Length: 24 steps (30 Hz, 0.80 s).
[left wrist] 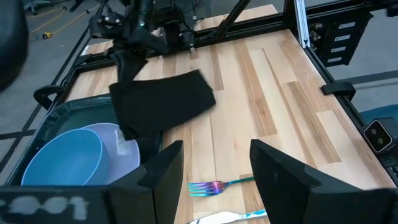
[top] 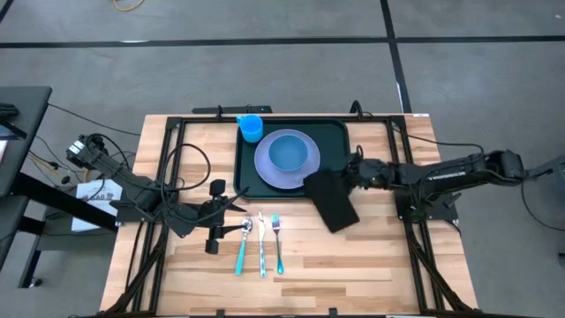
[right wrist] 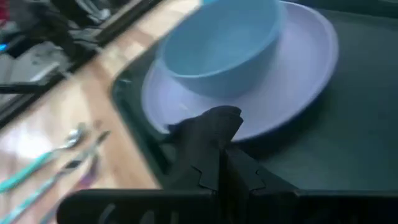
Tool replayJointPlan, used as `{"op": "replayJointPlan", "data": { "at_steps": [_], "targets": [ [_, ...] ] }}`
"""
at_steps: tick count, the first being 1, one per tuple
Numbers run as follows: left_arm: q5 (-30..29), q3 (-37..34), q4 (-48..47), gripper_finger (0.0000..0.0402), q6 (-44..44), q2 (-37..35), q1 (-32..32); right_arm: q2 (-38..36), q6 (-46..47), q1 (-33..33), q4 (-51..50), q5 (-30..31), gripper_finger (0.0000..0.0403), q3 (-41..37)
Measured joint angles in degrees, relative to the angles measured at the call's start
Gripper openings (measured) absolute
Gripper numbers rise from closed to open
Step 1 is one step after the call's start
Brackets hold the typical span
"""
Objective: Set up tray
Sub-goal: Put the table napkin on the tray to the right of the purple plate
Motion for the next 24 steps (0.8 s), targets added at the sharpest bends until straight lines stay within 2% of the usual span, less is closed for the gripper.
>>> {"op": "replayJointPlan", "data": {
  "at_steps": [11,21,24],
  "targets": [
    [-0.2,0.0,0.0,0.0175,0.1,0.0,0.0,0.0,-2.4,-14.0,-2.5,-1.2,0.0,-0.2],
    [-0.7,0.0,0.5,0.0175,1.6,0.0,0.0,0.0,-2.3,-25.7,-2.5,-4.8,0.0,-0.1],
    [-1.6,0.0,0.5,0.0175,1.8,0.0,0.0,2.0,-1.6,-28.6,-1.6,-6.4,0.0,-0.2]
  ]
}}
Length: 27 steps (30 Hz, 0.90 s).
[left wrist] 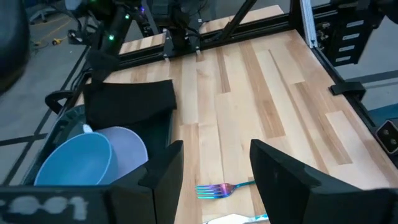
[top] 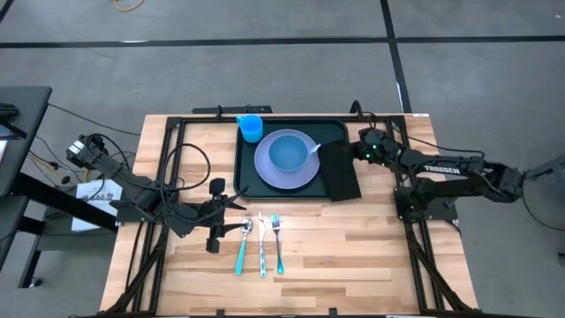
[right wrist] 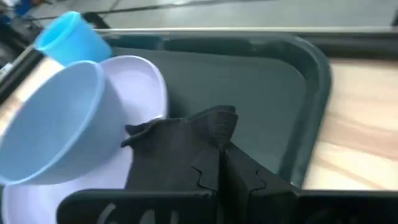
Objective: Set up tray
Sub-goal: Put the table napkin on the tray to the right of the purple plate
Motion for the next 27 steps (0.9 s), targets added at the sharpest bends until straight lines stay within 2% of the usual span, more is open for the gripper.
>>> {"op": "replayJointPlan", "data": {
  "at_steps": [6,11,15,21,27],
  "targets": [
    [-0.6,0.0,0.0,0.0175,0.8,0.0,0.0,9.3,1.8,-3.7,6.4,-2.6,0.0,0.0],
    [-1.4,0.0,0.0,0.0175,2.2,0.0,0.0,17.1,2.9,-4.3,13.5,-3.0,0.0,1.4],
    [-1.4,0.0,0.0,0.0175,2.2,0.0,0.0,21.7,2.9,-4.3,14.5,-2.3,0.0,4.5],
    [-1.4,0.0,0.0,0.0175,2.2,0.0,0.0,26.2,3.1,-5.3,14.5,0.1,0.0,8.7],
    [-1.0,0.0,0.0,0.0175,2.2,0.0,0.0,27.6,4.7,-7.5,14.4,3.1,0.0,9.8]
  ]
}}
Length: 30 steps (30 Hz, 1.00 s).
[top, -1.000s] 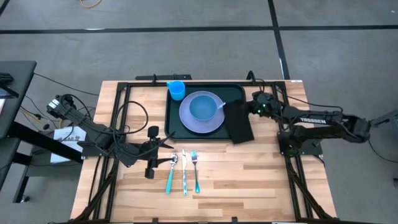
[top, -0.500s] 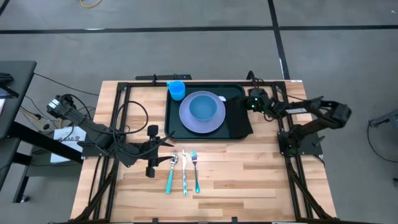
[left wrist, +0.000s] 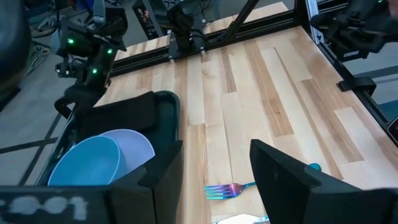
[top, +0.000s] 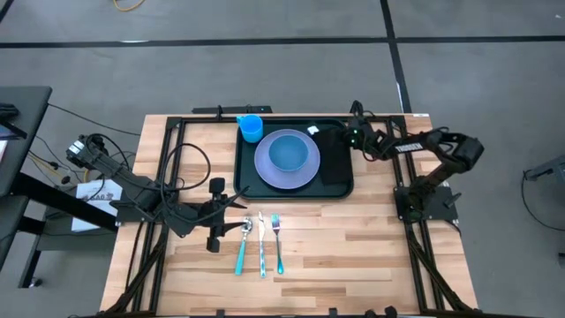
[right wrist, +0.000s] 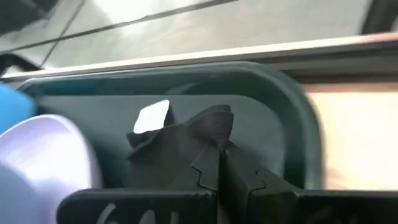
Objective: Set up tray
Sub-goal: Put the table napkin on the tray to the right of the purple plate
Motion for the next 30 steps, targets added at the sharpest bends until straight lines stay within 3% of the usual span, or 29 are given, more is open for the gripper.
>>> {"op": "replayJointPlan", "data": {
  "at_steps": [6,13,22,30],
  "targets": [
    [0.1,0.0,-0.4,0.0175,0.0,0.0,0.0,0.0,0.8,-1.3,-5.1,2.8,0.0,0.0],
    [0.1,0.0,-0.6,0.0175,0.0,0.0,0.0,0.0,-0.9,1.5,-5.2,2.8,0.0,0.0],
    [0.1,0.0,-0.5,0.0175,-0.1,0.0,0.0,0.0,-2.2,0.4,-5.2,1.1,0.0,0.0],
    [0.1,0.0,-0.5,0.0175,-0.1,0.0,0.0,-0.1,-3.4,0.5,-4.1,0.7,0.003,0.0]
  ]
}}
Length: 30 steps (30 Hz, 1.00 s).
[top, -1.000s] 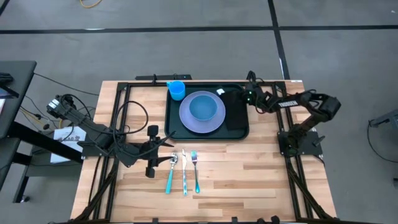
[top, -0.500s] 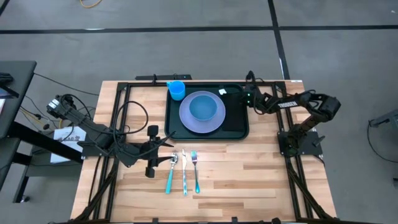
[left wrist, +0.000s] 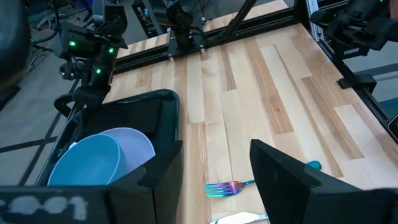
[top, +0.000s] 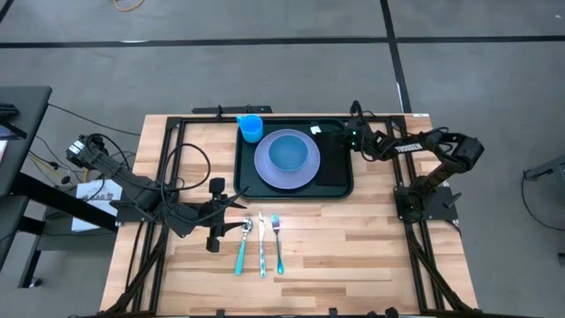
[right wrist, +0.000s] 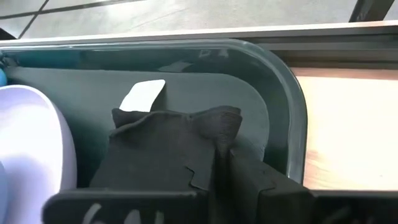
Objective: Set up tray
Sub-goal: Put the table napkin on the tray to the right of the purple plate
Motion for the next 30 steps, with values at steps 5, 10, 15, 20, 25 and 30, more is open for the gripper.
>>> {"op": "replayJointPlan", "data": {
  "at_steps": [5,10,15,20,25,30],
  "targets": [
    [0.0,0.0,0.0,0.0175,0.0,0.0,0.0,0.0,0.0,0.0,0.2,0.4,0.0064,0.0],
    [0.0,0.0,0.0,0.0175,0.0,0.0,0.0,0.0,0.0,0.0,0.2,0.9,0.0101,0.0],
    [0.0,0.0,0.0,0.0175,0.0,0.0,0.0,0.0,-0.7,0.0,0.2,0.2,0.0136,0.0],
    [0.0,0.0,0.0,0.0175,0.0,0.0,0.0,0.0,-2.8,0.0,-0.2,-1.5,0.0161,1.0],
    [0.0,0.0,0.0,0.0175,0.0,0.0,0.0,0.0,-3.3,0.0,-0.5,-3.5,0.0172,2.9],
    [0.0,0.0,0.0,0.0175,0.0,0.0,0.0,0.0,-6.0,0.0,-5.2,-4.2,0.017,5.5]
  ]
}}
